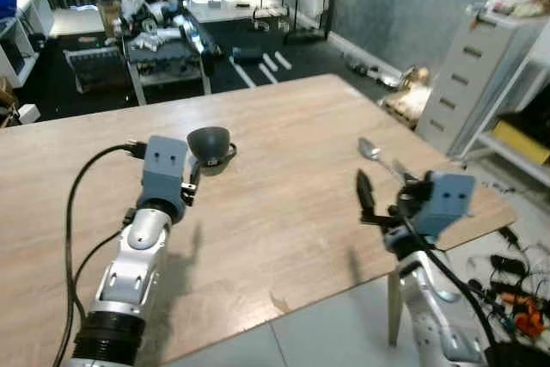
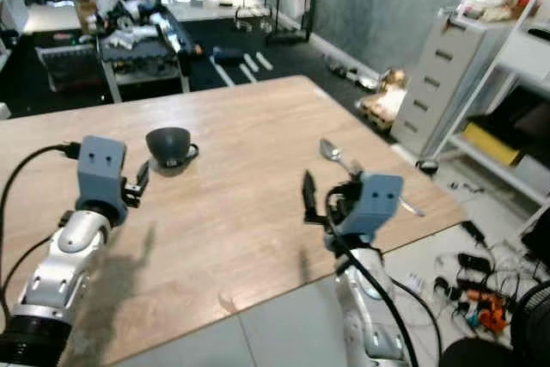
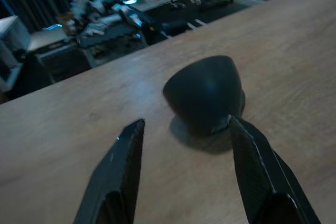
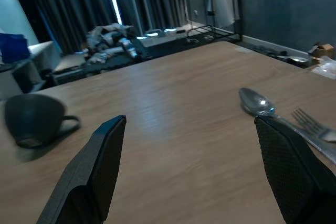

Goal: Setting the table

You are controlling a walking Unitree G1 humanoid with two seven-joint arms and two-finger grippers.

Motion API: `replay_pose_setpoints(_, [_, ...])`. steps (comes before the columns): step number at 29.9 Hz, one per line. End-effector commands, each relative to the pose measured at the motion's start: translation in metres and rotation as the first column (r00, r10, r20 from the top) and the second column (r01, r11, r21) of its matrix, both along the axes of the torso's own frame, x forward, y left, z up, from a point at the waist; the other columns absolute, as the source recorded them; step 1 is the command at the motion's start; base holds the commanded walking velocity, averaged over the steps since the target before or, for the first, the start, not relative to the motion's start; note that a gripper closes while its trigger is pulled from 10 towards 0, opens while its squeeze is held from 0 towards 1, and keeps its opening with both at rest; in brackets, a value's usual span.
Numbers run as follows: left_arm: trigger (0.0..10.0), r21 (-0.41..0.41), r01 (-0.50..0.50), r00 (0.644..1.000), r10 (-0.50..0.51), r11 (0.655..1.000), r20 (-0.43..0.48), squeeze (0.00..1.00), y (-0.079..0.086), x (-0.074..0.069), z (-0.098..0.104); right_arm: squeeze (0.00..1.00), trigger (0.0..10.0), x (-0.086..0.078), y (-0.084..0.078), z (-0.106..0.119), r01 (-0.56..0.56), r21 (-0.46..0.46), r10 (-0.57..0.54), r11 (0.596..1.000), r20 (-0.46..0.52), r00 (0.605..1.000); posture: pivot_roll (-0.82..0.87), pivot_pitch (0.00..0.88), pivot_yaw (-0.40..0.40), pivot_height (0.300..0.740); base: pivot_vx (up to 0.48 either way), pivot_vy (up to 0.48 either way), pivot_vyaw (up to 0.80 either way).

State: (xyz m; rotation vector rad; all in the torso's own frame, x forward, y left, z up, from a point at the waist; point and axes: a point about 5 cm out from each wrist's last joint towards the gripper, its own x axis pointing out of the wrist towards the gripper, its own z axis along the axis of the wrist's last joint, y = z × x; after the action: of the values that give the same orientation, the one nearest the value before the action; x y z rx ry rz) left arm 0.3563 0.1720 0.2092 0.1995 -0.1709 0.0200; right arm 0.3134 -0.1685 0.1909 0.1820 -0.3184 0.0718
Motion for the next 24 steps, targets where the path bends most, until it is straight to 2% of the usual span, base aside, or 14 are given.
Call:
replay_pose_setpoints(1, [10.0,0.012,0.015,1.000,-0.015,1.000,-0.007,0.00,-0.003,0.001,-0.003,0.00,10.0,-0.002,-0.006,-0.003,0.023,-0.001,-0.023,1.000,-0.010,1.000,0.08,0.075,0.094,0.740,0.296,0.000,0.00])
replay_pose_setpoints(13, [10.0,0.022,-0.009,1.000,0.009,1.000,0.008,0.00,0.007,0.003,0.000,0.00,10.0,-0.002,-0.006,-0.003,0.020,-0.005,-0.020,1.000,-0.008,1.000,0.09,0.066,0.096,0.740,0.376,0.000,0.00])
replay_pose_setpoints(15, [10.0,0.055,0.021,1.000,-0.022,0.998,0.011,0.00,0.005,0.003,0.002,0.00,10.0,-0.002,-0.005,-0.004,0.019,-0.005,-0.019,1.000,-0.010,1.000,0.08,0.065,0.094,0.740,0.000,0.000,0.00])
replay_pose_setpoints(19, [10.0,0.064,0.163,0.986,-0.165,0.985,0.033,0.00,-0.002,-0.007,0.008,0.00,10.0,-0.005,-0.009,-0.004,0.027,-0.007,-0.027,1.000,-0.012,1.000,0.08,0.072,0.095,0.740,0.000,0.000,0.00])
replay_pose_setpoints(24, [10.0,0.051,0.194,0.980,-0.196,0.980,0.040,0.00,0.002,-0.010,0.012,0.00,10.0,-0.005,-0.010,-0.006,0.030,-0.011,-0.030,0.999,-0.020,0.999,0.08,0.074,0.099,0.740,0.000,0.000,0.00])
